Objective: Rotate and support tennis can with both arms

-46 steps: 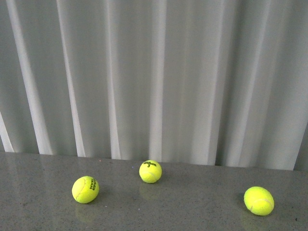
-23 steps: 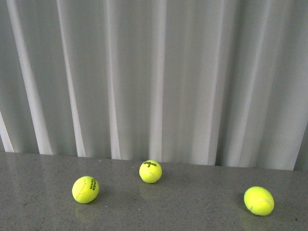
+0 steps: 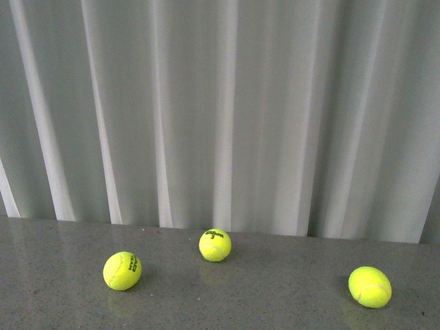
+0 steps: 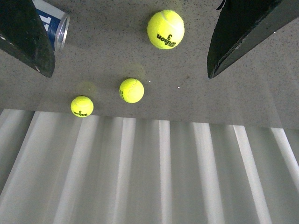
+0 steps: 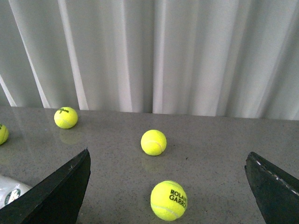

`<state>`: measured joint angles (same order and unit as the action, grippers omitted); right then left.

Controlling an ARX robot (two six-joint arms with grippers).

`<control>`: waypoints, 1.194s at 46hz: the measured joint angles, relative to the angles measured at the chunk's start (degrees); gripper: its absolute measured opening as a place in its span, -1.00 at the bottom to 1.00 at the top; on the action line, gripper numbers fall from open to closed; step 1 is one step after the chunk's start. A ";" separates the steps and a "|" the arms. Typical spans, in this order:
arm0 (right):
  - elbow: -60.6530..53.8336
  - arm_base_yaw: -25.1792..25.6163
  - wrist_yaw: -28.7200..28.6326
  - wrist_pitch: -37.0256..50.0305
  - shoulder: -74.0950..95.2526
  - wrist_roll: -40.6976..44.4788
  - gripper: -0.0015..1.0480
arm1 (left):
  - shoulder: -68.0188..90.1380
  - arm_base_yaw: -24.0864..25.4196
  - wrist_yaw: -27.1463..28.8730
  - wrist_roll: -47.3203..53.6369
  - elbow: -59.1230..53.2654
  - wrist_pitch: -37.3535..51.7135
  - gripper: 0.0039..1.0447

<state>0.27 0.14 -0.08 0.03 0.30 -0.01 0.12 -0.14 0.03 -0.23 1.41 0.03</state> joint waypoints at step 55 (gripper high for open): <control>0.00 0.00 0.00 0.00 -0.09 0.02 0.87 | 108.39 2.43 -41.16 -3.52 44.48 18.62 0.88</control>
<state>0.27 0.14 -0.08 0.03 0.21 0.01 108.51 2.28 -41.12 -3.75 45.89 18.65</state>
